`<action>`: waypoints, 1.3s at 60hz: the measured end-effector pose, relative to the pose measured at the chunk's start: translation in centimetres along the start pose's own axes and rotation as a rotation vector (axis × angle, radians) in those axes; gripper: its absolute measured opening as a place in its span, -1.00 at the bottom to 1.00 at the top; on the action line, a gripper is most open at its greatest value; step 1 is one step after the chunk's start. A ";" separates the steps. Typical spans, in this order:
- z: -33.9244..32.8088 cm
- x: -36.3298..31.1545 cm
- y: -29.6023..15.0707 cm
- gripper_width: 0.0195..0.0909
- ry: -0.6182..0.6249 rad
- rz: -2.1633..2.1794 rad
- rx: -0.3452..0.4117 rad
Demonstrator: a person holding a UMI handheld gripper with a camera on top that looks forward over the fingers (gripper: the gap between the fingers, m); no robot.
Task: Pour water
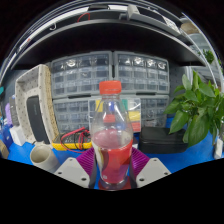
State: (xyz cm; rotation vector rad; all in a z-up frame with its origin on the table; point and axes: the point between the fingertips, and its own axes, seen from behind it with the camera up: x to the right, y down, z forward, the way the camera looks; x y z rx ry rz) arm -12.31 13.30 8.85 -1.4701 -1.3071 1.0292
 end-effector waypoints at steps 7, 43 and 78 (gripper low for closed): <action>-0.4 0.1 0.4 -0.01 0.018 -0.004 -0.036; -16.9 -3.0 3.2 0.42 0.113 -0.018 -0.131; -29.2 -16.2 -9.5 0.44 -0.055 -0.071 -0.041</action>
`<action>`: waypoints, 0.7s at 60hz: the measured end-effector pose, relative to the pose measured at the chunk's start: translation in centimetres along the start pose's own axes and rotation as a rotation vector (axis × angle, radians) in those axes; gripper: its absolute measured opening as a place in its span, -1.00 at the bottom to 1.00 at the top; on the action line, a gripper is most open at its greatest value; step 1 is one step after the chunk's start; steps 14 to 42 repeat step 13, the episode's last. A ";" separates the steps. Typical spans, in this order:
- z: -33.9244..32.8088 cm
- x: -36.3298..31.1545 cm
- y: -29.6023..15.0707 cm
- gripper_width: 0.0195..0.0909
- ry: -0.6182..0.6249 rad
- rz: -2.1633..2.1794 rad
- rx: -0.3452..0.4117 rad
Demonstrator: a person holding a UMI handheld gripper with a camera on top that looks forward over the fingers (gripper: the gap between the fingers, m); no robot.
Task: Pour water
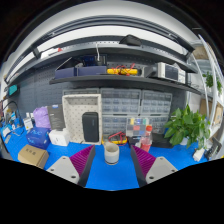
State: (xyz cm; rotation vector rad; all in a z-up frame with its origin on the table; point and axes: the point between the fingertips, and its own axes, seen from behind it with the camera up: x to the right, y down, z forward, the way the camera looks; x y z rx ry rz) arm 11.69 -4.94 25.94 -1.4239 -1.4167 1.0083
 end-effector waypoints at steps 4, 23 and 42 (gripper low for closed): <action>-0.6 -0.9 0.2 0.43 -0.014 -0.003 -0.008; -1.2 -2.3 1.4 0.43 -0.033 -0.003 -0.027; -1.2 -2.3 1.4 0.43 -0.033 -0.003 -0.027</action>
